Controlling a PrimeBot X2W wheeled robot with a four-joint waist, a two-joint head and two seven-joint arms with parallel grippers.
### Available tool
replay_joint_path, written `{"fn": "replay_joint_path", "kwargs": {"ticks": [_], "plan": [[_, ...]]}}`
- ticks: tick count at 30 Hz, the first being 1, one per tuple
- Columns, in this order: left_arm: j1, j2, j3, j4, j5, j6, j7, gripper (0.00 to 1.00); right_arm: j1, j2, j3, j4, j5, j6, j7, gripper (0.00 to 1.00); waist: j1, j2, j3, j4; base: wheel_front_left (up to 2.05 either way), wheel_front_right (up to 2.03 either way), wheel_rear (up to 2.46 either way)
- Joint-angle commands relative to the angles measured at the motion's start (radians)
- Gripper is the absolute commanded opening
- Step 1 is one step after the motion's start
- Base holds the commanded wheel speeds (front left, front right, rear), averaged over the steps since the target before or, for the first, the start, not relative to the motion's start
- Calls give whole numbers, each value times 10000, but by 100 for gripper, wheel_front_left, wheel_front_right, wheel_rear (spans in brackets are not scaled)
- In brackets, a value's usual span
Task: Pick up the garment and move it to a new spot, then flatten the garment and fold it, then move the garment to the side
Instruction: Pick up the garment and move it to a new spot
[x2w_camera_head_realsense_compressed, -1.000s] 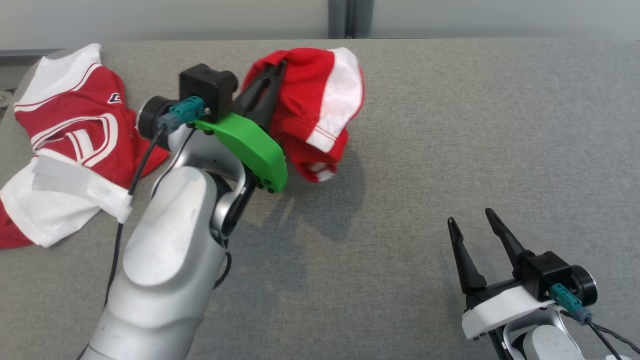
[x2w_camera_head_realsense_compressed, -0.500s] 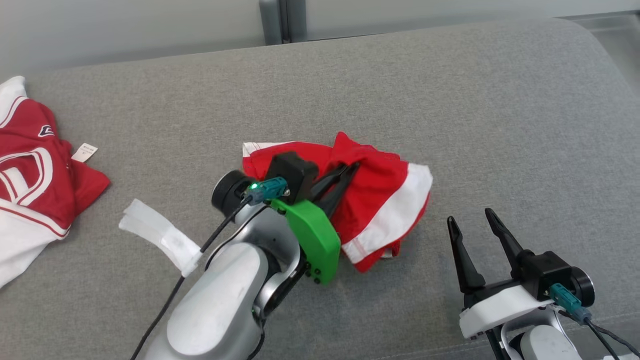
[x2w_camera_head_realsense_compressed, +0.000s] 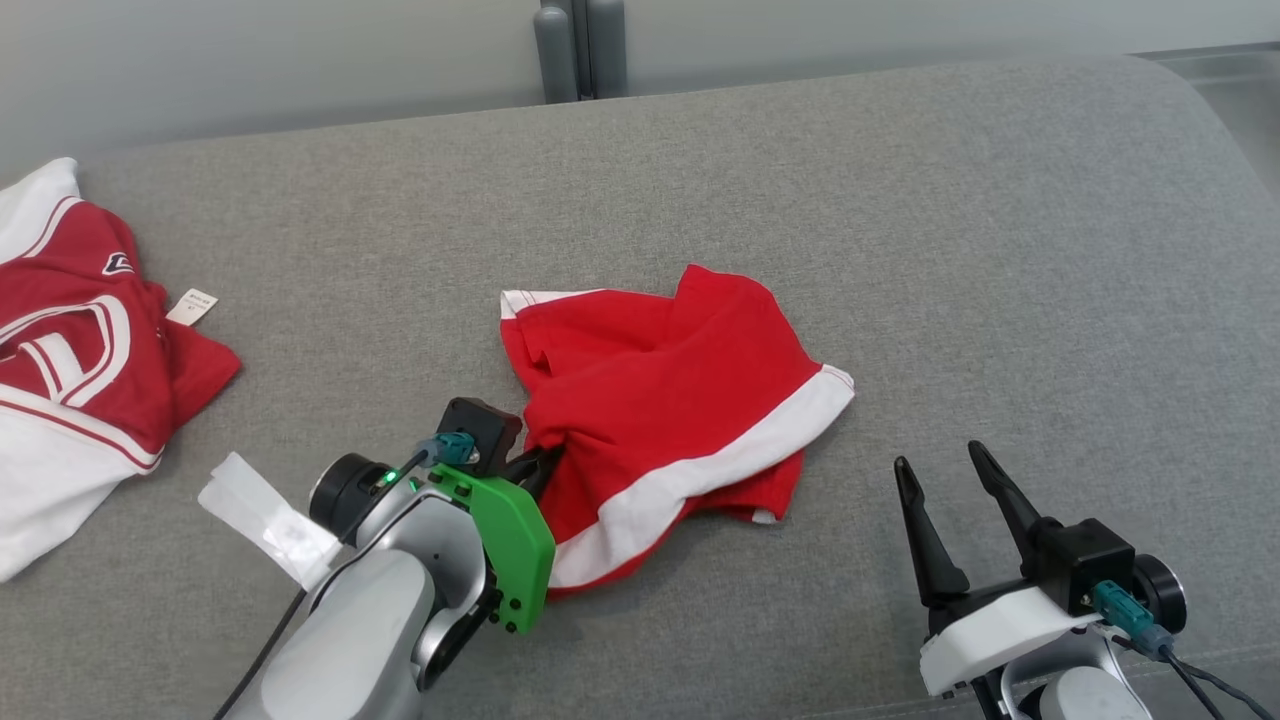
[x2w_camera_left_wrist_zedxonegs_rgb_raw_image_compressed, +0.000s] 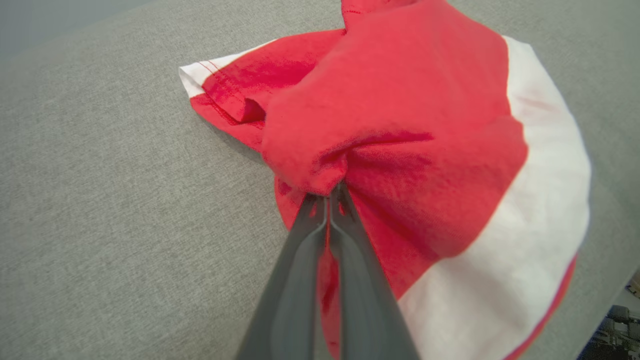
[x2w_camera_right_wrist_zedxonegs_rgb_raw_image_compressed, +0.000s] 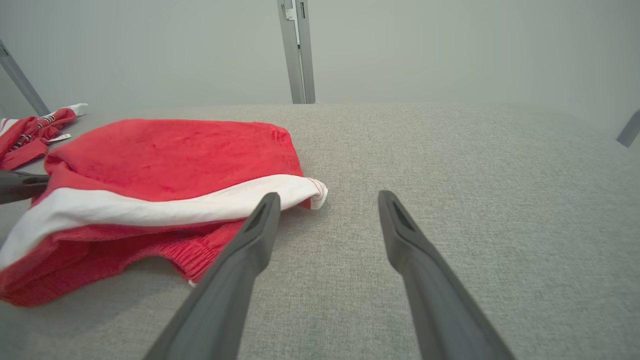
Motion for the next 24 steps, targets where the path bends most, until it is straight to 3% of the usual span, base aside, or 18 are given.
{"fn": "replay_joint_path", "kwargs": {"ticks": [1,7,8,10,17,24], "plan": [[-172,63,33,52,-17,54,-73,0,57,-49,13,27,-31,-6,-32,100,1,-1,-99,98,0,0,0],[-176,3,19,774,-230,-26,-446,0,153,-83,77,120,-41,-7,-32,100,1,-1,-412,239,0,0,0],[-84,-29,8,855,-303,-55,-492,22,171,-92,94,130,-55,-7,-32,100,1,-1,-470,243,0,0,0],[153,-72,17,968,-529,-90,-652,100,214,-97,125,139,-63,-7,-32,100,1,-1,-594,217,0,0,0],[1313,-44,929,316,-1573,75,-2118,100,484,-239,-37,-155,-237,-7,-32,100,1,-1,-1092,41,0,0,0],[2746,567,1927,-1583,-1451,1185,-3889,100,800,-583,-671,-910,-463,-7,-32,100,1,-1,-1421,96,0,0,0]]}}
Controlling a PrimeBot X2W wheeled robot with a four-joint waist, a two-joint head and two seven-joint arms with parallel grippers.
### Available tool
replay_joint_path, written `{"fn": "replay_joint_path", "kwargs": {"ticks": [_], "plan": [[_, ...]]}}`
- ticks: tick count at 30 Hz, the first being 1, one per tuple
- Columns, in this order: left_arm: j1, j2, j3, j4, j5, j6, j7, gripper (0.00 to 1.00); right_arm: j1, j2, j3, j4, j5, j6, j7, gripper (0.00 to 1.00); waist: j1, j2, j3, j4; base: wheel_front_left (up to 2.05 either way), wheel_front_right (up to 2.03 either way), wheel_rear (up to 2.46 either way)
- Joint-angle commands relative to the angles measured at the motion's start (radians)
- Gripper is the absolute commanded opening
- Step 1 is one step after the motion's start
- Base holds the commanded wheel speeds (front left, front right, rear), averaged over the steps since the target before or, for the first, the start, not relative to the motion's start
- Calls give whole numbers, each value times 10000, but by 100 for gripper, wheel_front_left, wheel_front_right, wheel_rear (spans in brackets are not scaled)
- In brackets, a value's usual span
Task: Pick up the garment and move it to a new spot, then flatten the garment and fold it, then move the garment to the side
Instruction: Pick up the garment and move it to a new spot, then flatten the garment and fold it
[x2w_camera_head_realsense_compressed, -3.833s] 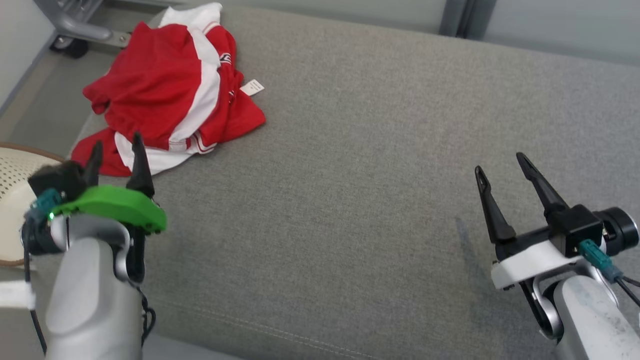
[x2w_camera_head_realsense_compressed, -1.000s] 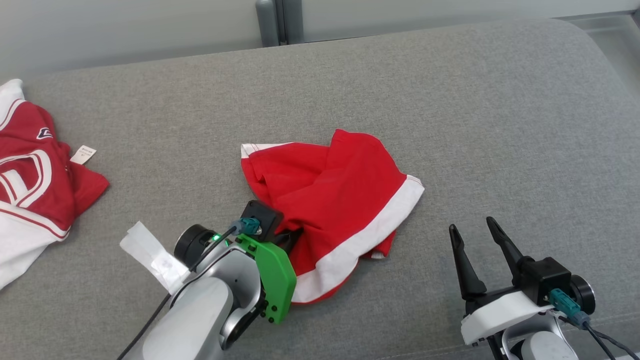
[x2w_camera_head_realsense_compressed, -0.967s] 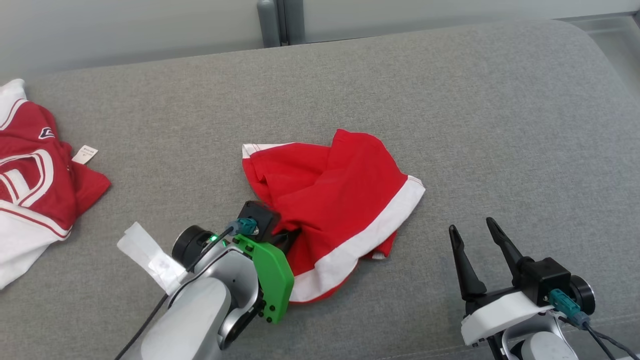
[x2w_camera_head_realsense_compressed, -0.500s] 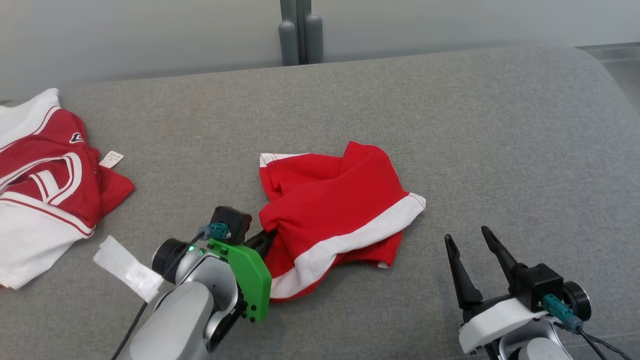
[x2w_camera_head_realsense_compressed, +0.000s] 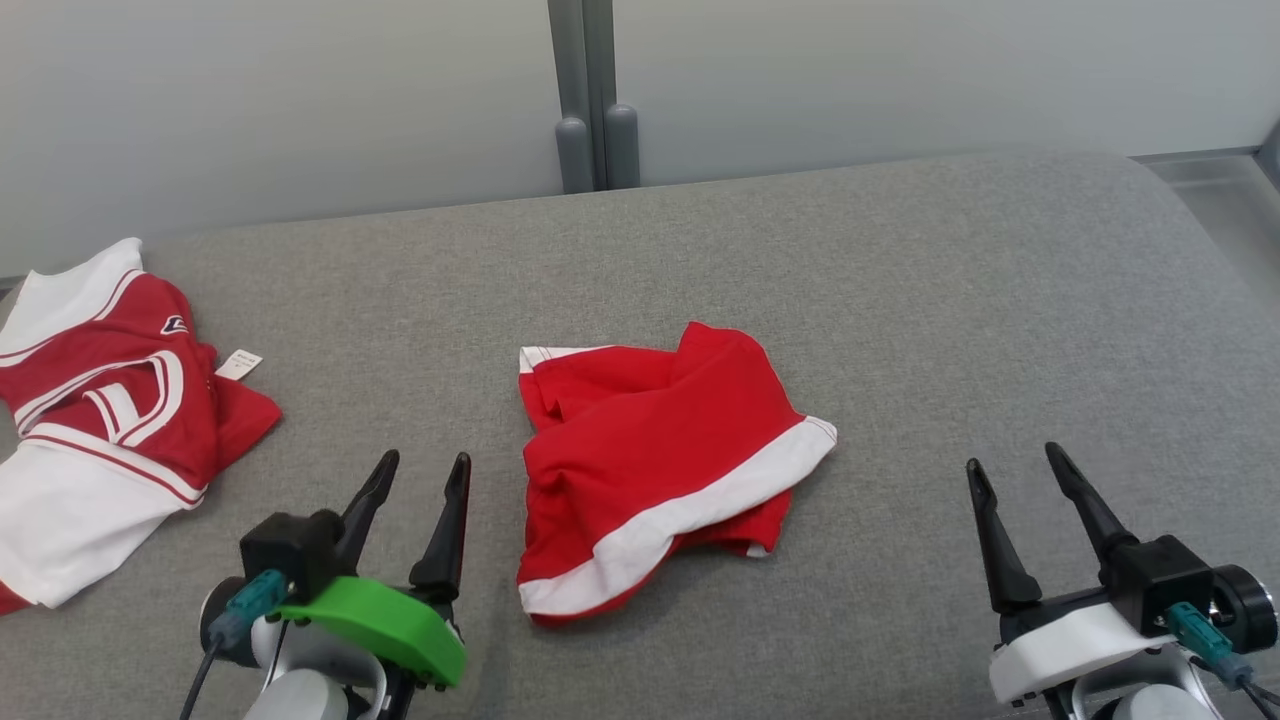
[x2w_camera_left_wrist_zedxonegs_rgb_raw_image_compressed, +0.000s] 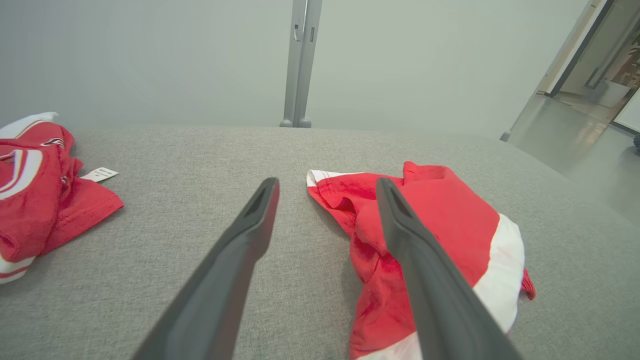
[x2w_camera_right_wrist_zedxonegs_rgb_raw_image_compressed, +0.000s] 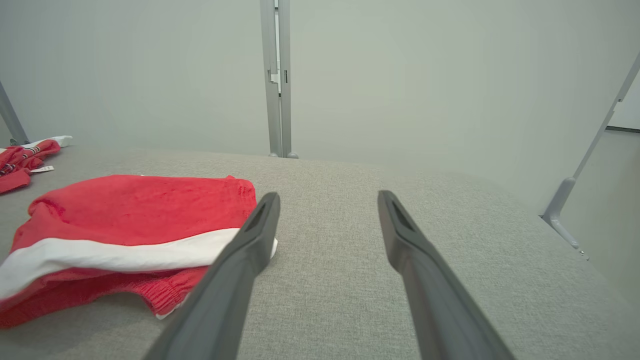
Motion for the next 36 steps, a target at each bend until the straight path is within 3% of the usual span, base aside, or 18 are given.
{"fn": "replay_joint_path", "kwargs": {"ticks": [1,5,11,18,25,30,36], "plan": [[492,212,150,-467,239,248,-361,100,206,-91,-200,-228,-130,-7,-32,100,0,-1,-100,43,0,0,0],[1387,535,439,-1122,593,677,-770,100,330,-178,-701,-606,-265,-7,-32,100,0,-1,-158,81,0,0,0],[2685,550,1294,-1765,1057,704,-943,100,531,-181,-1158,-862,-613,-7,-32,100,0,-1,-254,44,0,0,0],[3920,36,2765,-2138,1732,206,-935,100,721,-92,-1556,-686,-714,-7,-32,100,0,-1,-331,15,0,0,0],[4676,-780,4150,-2258,2565,-704,-925,100,885,103,-1836,-625,-741,-7,-32,100,0,-1,-305,-4,0,0,0],[4786,-1203,4598,-2116,2936,-1099,-926,100,994,241,-2005,-472,-750,-7,-32,100,0,-1,-265,56,0,0,0],[4543,-1398,4793,-1970,3181,-1254,-926,100,954,312,-2004,-415,-756,-7,-32,100,0,-1,-236,143,0,0,0]]}}
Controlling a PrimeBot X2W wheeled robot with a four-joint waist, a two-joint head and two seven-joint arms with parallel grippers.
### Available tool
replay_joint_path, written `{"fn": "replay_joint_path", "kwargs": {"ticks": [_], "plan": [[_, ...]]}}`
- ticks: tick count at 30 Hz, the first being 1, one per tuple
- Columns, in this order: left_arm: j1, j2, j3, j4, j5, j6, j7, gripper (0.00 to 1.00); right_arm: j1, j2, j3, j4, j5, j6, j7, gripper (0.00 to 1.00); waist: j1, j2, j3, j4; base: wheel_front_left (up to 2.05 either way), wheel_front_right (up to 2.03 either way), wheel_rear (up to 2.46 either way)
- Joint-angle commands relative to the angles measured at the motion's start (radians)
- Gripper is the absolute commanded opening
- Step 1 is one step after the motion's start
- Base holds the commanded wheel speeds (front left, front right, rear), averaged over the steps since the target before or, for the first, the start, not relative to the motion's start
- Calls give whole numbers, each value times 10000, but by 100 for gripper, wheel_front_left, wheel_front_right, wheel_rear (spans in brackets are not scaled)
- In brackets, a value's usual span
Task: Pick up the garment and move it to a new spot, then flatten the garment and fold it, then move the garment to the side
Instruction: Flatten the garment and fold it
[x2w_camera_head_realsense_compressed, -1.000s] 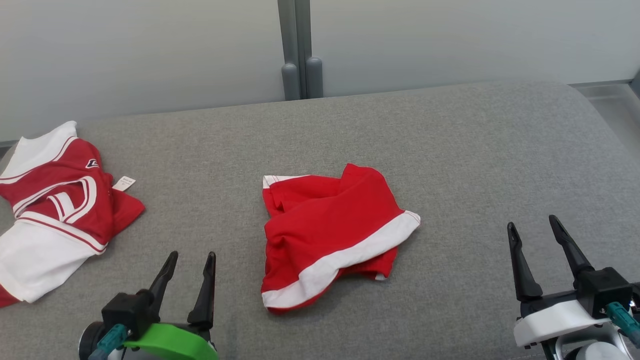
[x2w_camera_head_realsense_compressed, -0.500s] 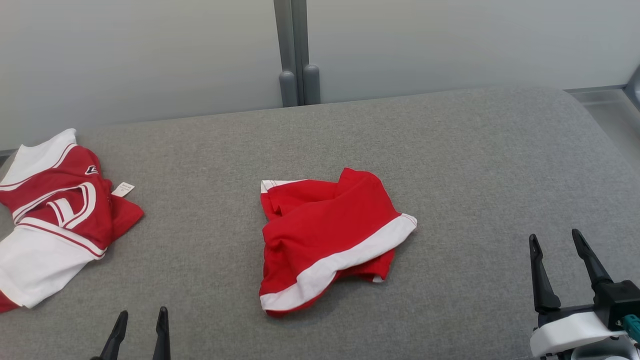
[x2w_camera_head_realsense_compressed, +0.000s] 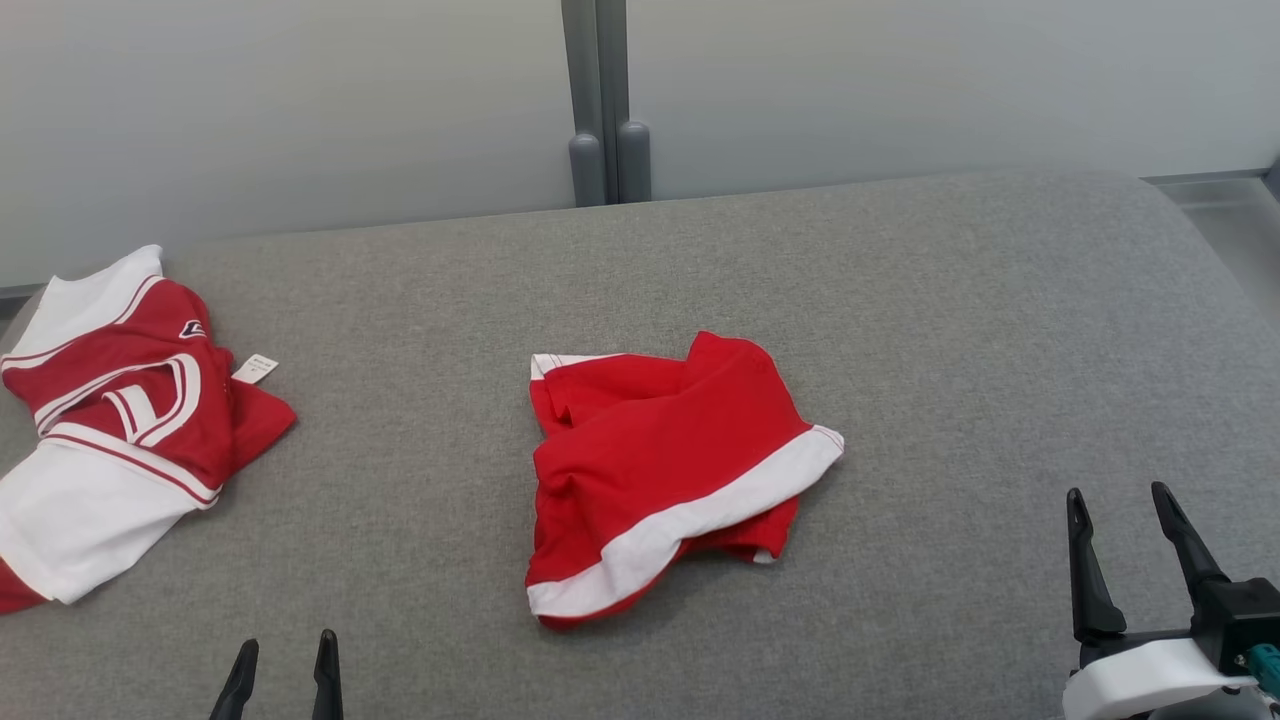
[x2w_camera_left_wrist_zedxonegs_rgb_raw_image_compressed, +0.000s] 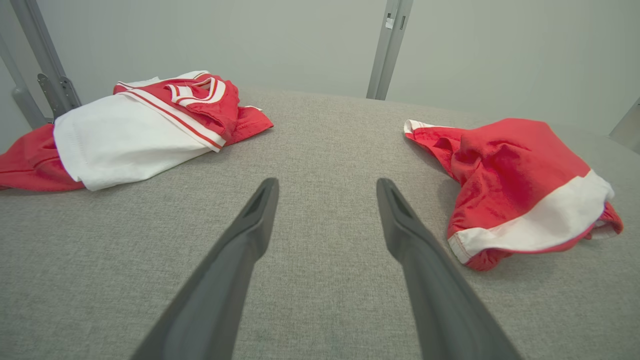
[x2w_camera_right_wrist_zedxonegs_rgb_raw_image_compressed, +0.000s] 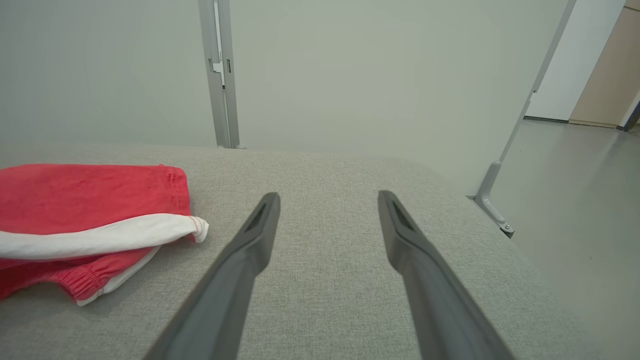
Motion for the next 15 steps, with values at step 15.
{"fn": "replay_joint_path", "kwargs": {"ticks": [15], "plan": [[-1584,79,-2178,1090,-1056,-58,123,100,-299,-172,316,14,10,-7,-33,100,0,0,262,-114,0,0,0]]}}
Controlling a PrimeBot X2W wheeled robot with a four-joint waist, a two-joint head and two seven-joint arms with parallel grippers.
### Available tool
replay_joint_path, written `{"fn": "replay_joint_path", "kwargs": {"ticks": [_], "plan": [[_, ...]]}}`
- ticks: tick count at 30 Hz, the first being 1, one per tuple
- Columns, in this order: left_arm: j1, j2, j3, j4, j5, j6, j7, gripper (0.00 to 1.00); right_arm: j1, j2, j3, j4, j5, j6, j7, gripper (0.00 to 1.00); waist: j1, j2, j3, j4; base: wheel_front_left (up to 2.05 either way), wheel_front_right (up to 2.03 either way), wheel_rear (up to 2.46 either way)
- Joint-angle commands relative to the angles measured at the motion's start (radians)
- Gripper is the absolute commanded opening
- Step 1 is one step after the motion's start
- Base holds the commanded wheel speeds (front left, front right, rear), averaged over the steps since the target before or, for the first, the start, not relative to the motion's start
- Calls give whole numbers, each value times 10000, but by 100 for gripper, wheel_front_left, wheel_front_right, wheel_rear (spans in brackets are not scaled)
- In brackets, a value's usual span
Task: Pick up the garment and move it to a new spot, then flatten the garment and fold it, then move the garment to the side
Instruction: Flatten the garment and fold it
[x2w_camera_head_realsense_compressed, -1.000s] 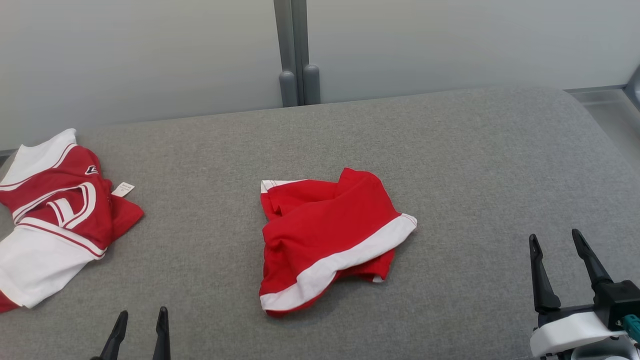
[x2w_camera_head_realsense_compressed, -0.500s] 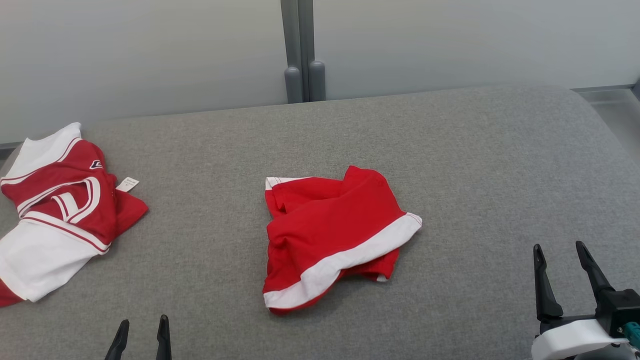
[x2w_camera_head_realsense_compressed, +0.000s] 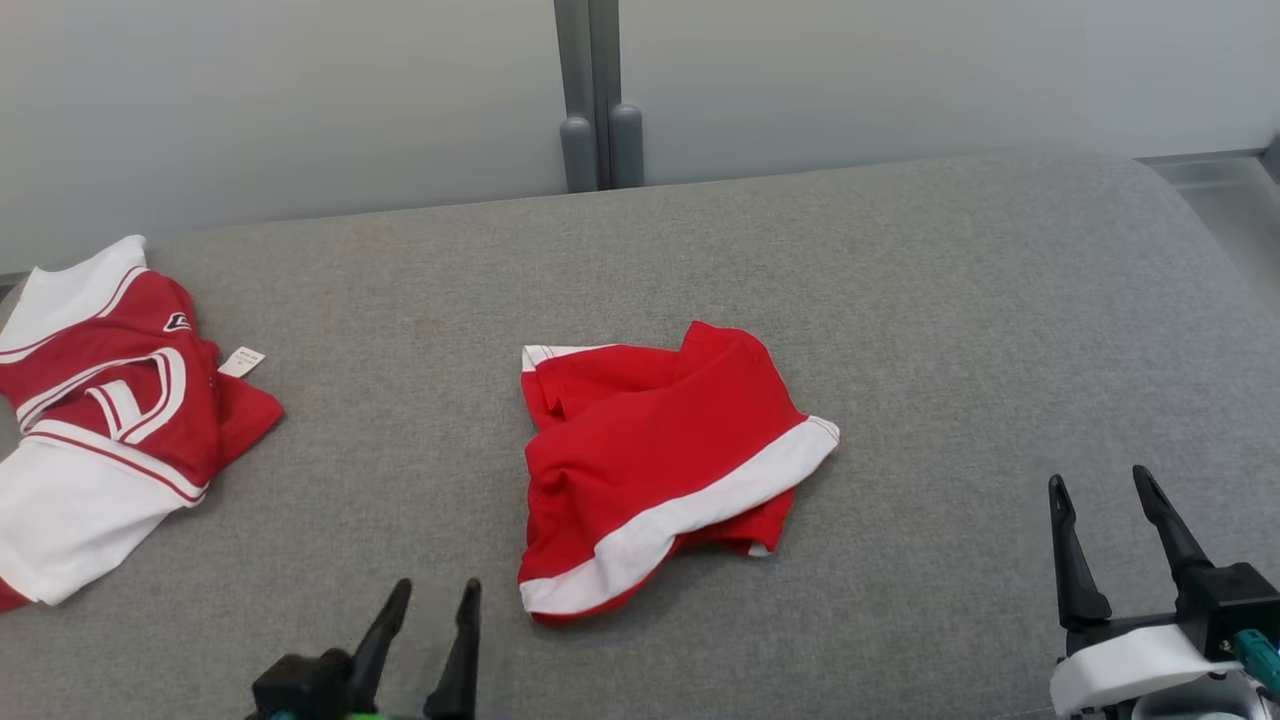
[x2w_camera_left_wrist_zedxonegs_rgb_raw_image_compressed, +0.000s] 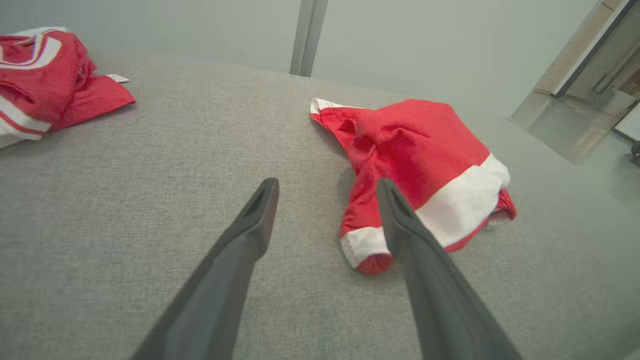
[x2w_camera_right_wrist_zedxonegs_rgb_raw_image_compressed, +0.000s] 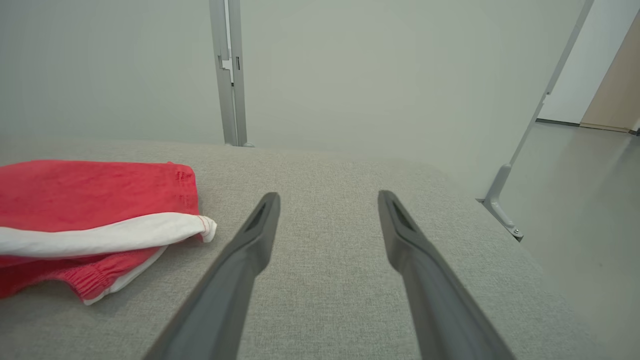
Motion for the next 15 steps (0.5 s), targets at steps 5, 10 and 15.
{"fn": "replay_joint_path", "kwargs": {"ticks": [5,10,15], "plan": [[-1256,302,-1159,658,-1020,1,747,100,-245,-112,62,-114,69,-7,-32,100,0,-1,288,-349,0,0,0],[-2159,519,-1958,1575,-1814,0,1721,100,-354,-92,129,-123,74,-7,-32,100,0,-1,550,-636,0,0,0],[-2769,626,-2346,2497,-1943,0,2025,100,-518,-57,157,-112,86,-7,-32,100,0,-1,761,-865,0,0,0]]}}
